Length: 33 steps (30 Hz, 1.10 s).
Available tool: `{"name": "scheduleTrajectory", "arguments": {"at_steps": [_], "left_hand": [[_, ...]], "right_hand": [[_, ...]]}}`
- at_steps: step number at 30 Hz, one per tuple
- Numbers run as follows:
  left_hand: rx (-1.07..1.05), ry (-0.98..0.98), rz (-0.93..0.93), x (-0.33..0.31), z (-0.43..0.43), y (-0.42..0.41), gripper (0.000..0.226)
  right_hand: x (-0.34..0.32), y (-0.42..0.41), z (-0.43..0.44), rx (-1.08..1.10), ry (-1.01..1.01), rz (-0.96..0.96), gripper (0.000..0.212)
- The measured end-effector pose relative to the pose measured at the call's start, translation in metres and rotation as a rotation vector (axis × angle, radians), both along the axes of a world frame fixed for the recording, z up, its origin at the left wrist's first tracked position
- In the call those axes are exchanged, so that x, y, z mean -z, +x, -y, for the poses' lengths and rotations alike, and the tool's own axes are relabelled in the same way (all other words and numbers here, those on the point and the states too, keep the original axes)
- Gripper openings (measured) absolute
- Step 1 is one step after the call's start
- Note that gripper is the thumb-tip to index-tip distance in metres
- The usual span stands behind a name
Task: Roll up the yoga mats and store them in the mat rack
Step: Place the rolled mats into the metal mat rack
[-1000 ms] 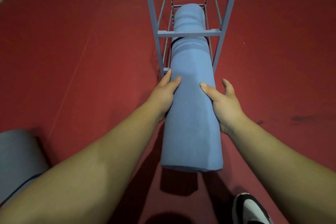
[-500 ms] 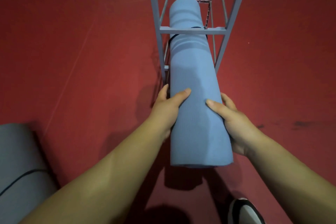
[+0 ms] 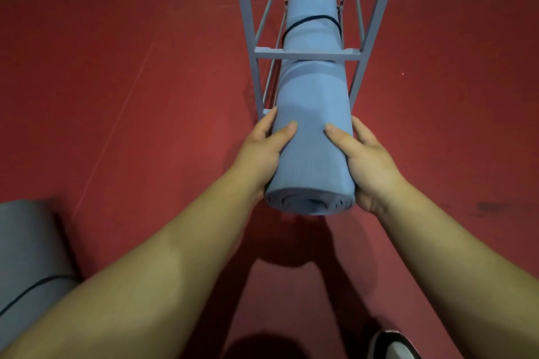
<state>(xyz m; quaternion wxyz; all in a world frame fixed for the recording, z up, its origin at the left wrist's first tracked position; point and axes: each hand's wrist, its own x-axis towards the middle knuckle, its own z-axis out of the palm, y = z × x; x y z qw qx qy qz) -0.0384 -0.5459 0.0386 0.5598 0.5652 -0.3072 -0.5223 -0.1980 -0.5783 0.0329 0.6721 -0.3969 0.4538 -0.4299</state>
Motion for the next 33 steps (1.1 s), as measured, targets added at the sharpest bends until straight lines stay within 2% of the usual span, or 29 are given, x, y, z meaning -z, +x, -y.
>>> {"name": "scheduleTrajectory", "arguments": {"at_steps": [2, 4, 6, 8, 12, 16, 19, 21, 23, 26, 31, 33], "left_hand": [[-0.039, -0.013, -0.022, 0.003, 0.005, 0.005, 0.047], [-0.04, 0.026, -0.06, 0.004, 0.003, 0.006, 0.05], [0.11, 0.082, -0.088, 0.005, -0.005, 0.006, 0.051], [0.217, 0.134, -0.087, 0.006, -0.017, 0.008, 0.05], [0.074, 0.021, -0.11, 0.017, -0.015, 0.009, 0.05], [-0.134, -0.011, -0.078, 0.013, 0.011, 0.009, 0.032], [-0.19, -0.009, -0.024, 0.013, 0.03, 0.012, 0.041], [-0.139, 0.013, -0.009, 0.016, 0.035, 0.014, 0.051], [0.018, 0.091, -0.023, 0.015, 0.032, 0.014, 0.055], [0.075, 0.115, -0.106, 0.022, 0.035, 0.019, 0.047], [-0.151, 0.077, -0.199, 0.02, 0.036, 0.017, 0.038], [-0.192, 0.079, -0.191, 0.022, 0.038, 0.015, 0.027]], "right_hand": [[0.001, 0.004, 0.009, -0.025, 0.026, 0.065, 0.04], [0.006, 0.0, 0.007, -0.066, 0.056, 0.129, 0.045], [0.011, -0.009, -0.001, -0.134, 0.077, 0.138, 0.055], [0.015, -0.013, -0.009, -0.188, 0.094, 0.152, 0.056], [0.014, -0.005, -0.012, -0.081, 0.023, 0.127, 0.055], [0.01, 0.012, 0.012, 0.026, -0.002, 0.123, 0.049], [0.009, 0.026, 0.028, 0.129, 0.014, 0.101, 0.067], [0.012, 0.034, 0.033, 0.19, 0.047, 0.051, 0.079], [0.015, 0.036, 0.036, 0.215, 0.054, 0.029, 0.072], [0.016, 0.033, 0.041, 0.209, 0.075, 0.037, 0.07], [0.017, 0.026, 0.029, 0.029, 0.056, 0.023, 0.054], [0.017, 0.028, 0.027, 0.082, 0.032, 0.041, 0.058]]}}
